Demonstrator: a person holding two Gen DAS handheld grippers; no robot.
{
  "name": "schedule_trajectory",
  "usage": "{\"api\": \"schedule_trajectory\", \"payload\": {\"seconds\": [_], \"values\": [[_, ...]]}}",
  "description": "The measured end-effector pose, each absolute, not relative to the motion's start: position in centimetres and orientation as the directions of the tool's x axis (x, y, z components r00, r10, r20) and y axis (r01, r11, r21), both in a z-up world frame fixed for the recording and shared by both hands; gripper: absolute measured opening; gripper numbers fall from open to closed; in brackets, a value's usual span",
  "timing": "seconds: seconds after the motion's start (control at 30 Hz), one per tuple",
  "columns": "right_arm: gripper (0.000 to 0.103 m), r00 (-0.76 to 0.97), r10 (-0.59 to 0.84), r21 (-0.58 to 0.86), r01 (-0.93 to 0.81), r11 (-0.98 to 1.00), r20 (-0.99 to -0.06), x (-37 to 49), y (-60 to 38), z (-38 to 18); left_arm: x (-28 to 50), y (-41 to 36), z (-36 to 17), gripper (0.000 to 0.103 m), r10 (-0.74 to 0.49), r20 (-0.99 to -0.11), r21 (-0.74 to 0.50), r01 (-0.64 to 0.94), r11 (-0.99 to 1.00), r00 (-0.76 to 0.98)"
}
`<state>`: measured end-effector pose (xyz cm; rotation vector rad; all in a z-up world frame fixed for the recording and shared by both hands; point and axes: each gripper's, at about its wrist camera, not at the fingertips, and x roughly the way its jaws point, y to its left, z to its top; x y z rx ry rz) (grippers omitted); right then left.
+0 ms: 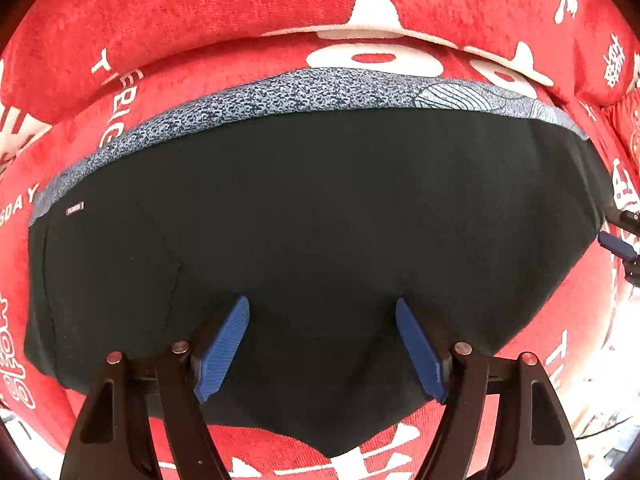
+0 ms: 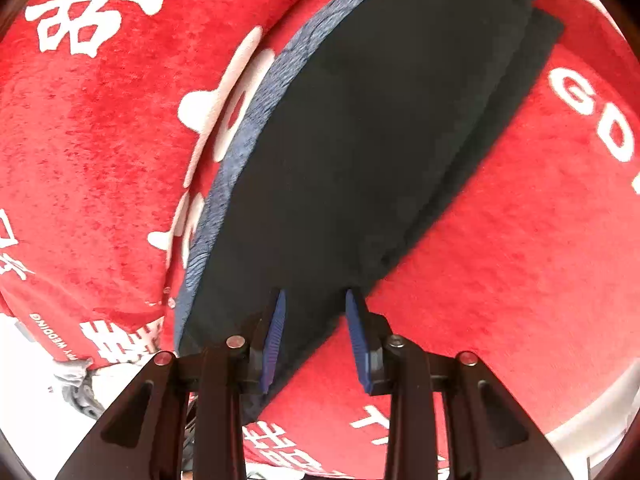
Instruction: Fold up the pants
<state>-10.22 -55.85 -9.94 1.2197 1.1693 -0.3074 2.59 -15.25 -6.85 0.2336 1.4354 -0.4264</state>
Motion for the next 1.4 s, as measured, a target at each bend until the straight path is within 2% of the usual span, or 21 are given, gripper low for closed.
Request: {"api": "schedule_trajectory", "payload": {"seconds": [0.17, 0.23, 0.27, 0.37, 0.47, 0.5, 0.57, 0.63, 0.67, 0.7, 0.8, 0.93, 0.97, 1.0, 1.1, 1.17, 1.23, 1.27, 1.3, 1.33, 1.4], "values": [[0.036, 0.464, 0.374, 0.584, 0.739, 0.335, -0.803, -11.1, -57.9, -11.6, 2.4, -15.5, -6.9, 0.077, -0.137, -0.988, -0.095, 0.413, 0.906, 0.072], [0.014, 0.469, 0.388, 0.594, 0.735, 0.328, -0.794, -10.6, -58.2, -12.0, 2.4, -15.4, -6.9, 0.077, -0.134, -0.988, -0.093, 0.415, 0.905, 0.073], [0.007, 0.455, 0.381, 0.582, 0.731, 0.355, -0.805, -10.3, -58.2, -11.6, 2.4, -15.3, -6.8, 0.077, -0.135, -0.988, -0.094, 0.414, 0.906, 0.071], [0.006, 0.400, 0.343, 0.523, 0.720, 0.456, -0.850, -10.5, -58.0, -11.1, 2.5, -15.5, -7.1, 0.077, -0.132, -0.988, -0.087, 0.424, 0.902, 0.076], [0.007, 0.408, 0.362, 0.535, 0.744, 0.400, -0.838, -12.7, -58.8, -12.3, 2.3, -15.7, -7.1, 0.077, -0.122, -0.989, -0.077, 0.426, 0.901, 0.079], [0.008, 0.454, 0.367, 0.575, 0.730, 0.369, -0.812, -13.6, -59.4, -12.0, 2.4, -15.6, -7.1, 0.077, -0.120, -0.990, -0.077, 0.423, 0.903, 0.075], [0.012, 0.473, 0.312, 0.563, 0.747, 0.354, -0.824, -15.0, -60.8, -11.2, 2.7, -15.7, -6.9, 0.077, -0.103, -0.993, -0.069, 0.417, 0.906, 0.058], [0.025, 0.517, 0.260, 0.576, 0.765, 0.288, -0.816, -16.8, -63.5, -10.7, 3.1, -16.1, -6.3, 0.077, -0.100, -0.994, -0.073, 0.401, 0.913, 0.045], [0.038, 0.523, 0.229, 0.569, 0.779, 0.263, -0.821, -17.5, -64.7, -10.6, 3.2, -16.4, -5.9, 0.077, -0.111, -0.993, -0.084, 0.393, 0.916, 0.046], [0.046, 0.526, 0.192, 0.560, 0.795, 0.235, -0.828, -18.1, -66.0, -10.5, 3.4, -16.9, -5.3, 0.077, -0.123, -0.991, -0.092, 0.390, 0.916, 0.057], [0.046, 0.549, 0.122, 0.562, 0.807, 0.179, -0.827, -18.8, -69.6, -10.7, 3.5, -19.5, -4.2, 0.077, -0.145, -0.986, -0.096, 0.419, 0.903, 0.087], [0.045, 0.541, 0.146, 0.560, 0.807, 0.186, -0.828, -16.4, -72.2, -12.3, 3.6, -23.6, -5.5, 0.077, -0.146, -0.987, -0.101, 0.445, 0.890, 0.069], [0.021, 0.526, 0.164, 0.550, 0.811, 0.200, -0.835, -15.5, -72.6, -12.8, 3.4, -24.4, -6.1, 0.077, -0.141, -0.988, -0.099, 0.448, 0.888, 0.062], [0.005, 0.511, 0.183, 0.542, 0.812, 0.219, -0.840, -14.9, -72.8, -13.1, 3.4, -24.9, -6.5, 0.077, -0.131, -0.990, -0.091, 0.450, 0.888, 0.057], [0.005, 0.468, 0.181, 0.502, 0.810, 0.303, -0.865, -14.9, -72.6, -12.7, 2.5, -25.4, -7.0, 0.078, -0.110, -0.989, -0.055, 0.450, 0.891, 0.099], [0.005, 0.494, 0.199, 0.532, 0.804, 0.265, -0.846, -16.0, -72.5, -13.1, 2.5, -25.3, -6.9, 0.079, -0.110, -0.989, -0.057, 0.444, 0.894, 0.095], [0.009, 0.527, 0.194, 0.561, 0.796, 0.228, -0.827, -17.7, -72.8, -13.0, 2.7, -25.4, -6.9, 0.079, -0.096, -0.992, -0.052, 0.439, 0.897, 0.078], [0.022, 0.531, 0.179, 0.559, 0.803, 0.205, -0.828, -18.4, -73.1, -13.1, 3.0, -25.6, -6.6, 0.079, -0.087, -0.994, -0.051, 0.433, 0.900, 0.063], [0.044, 0.538, 0.179, 0.566, 0.803, 0.188, -0.824, -18.8, -73.4, -13.2, 3.3, -25.8, -6.4, 0.079, -0.095, -0.994, -0.061, 0.428, 0.902, 0.060], [0.053, 0.548, 0.188, 0.576, 0.799, 0.172, -0.815, -19.2, -73.6, -13.4, 3.6, -26.0, -5.8, 0.079, -0.114, -0.991, -0.075, 0.421, 0.904, 0.070], [0.056, 0.578, 0.204, 0.609, 0.780, 0.145, -0.790, -19.2, -74.4, -13.8, 4.5, -26.9, -4.7, 0.079, -0.134, -0.986, -0.081, 0.422, 0.903, 0.097]]}}
